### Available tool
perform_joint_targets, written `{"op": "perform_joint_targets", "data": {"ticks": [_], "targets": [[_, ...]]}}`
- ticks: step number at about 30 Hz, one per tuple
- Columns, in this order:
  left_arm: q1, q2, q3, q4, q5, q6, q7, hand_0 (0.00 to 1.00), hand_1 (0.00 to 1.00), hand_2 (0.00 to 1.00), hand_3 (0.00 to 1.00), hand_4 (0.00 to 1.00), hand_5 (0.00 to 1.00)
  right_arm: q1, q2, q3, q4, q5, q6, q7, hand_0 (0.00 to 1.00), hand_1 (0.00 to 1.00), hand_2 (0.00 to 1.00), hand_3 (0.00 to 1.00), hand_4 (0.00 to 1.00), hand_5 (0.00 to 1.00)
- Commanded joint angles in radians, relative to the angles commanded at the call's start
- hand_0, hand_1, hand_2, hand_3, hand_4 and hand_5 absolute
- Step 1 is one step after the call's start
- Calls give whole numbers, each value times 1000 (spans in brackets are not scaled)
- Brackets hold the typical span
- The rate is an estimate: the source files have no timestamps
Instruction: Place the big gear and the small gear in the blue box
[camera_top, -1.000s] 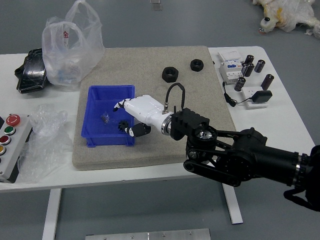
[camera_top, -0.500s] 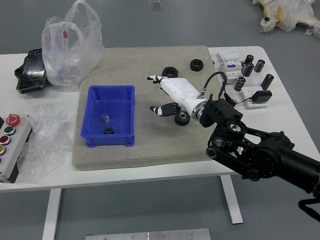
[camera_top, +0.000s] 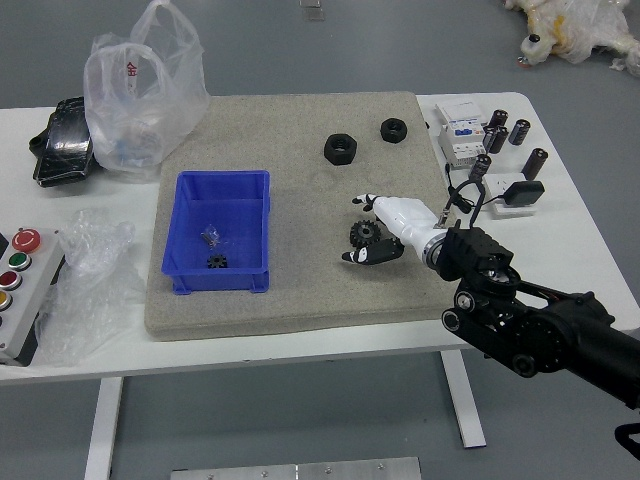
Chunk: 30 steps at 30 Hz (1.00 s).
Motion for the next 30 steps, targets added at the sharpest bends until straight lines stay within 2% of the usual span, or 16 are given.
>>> {"op": "perform_joint_targets", "data": {"ticks": [3, 4, 9, 10, 15, 16, 23, 27, 30], "targets": [[0, 0, 0, 0, 1, 0, 0, 646, 568, 557, 661, 643, 294, 2, 2, -18, -20, 4, -4, -9, 474, 719, 826, 891, 998, 563], [0, 0, 1, 0, 1, 0, -1, 643, 567, 556, 659, 643, 295, 3, 3, -23, -26, 8, -8, -10, 460, 667, 707, 758, 558, 169], [-2, -1, 6, 1, -3, -1, -5, 643, 567, 556, 659, 643, 295, 5, 4, -40, -40, 39, -56, 1, 460, 667, 707, 758, 558, 169], [-2, -1, 6, 1, -4, -1, -5, 643, 567, 556, 658, 643, 296, 5, 4, -43, -39, 44, -68, 5, 375, 514, 398, 470, 242, 2], [-3, -1, 8, 1, -4, -1, -6, 643, 567, 556, 658, 643, 296, 6, 7, -55, -46, 60, -112, 23, 375, 514, 398, 470, 242, 2], [-3, -1, 9, 1, -4, -1, -7, 642, 567, 555, 657, 641, 296, 6, 8, -58, -52, 64, -119, 28, 362, 496, 330, 398, 142, 2], [-4, -1, 13, 1, -8, 0, -10, 642, 567, 554, 656, 641, 296, 11, 4, -65, -73, 85, -158, 58, 360, 488, 324, 385, 126, 2], [-2, -1, 13, 1, -9, 0, -9, 642, 567, 554, 656, 641, 296, 26, -3, -57, -27, 78, -166, 63, 360, 488, 324, 385, 126, 2], [-1, -1, 11, 1, -6, 0, -8, 641, 566, 554, 655, 641, 296, 63, 3, -67, 30, 59, -165, 57, 359, 483, 323, 381, 126, 2]]}}
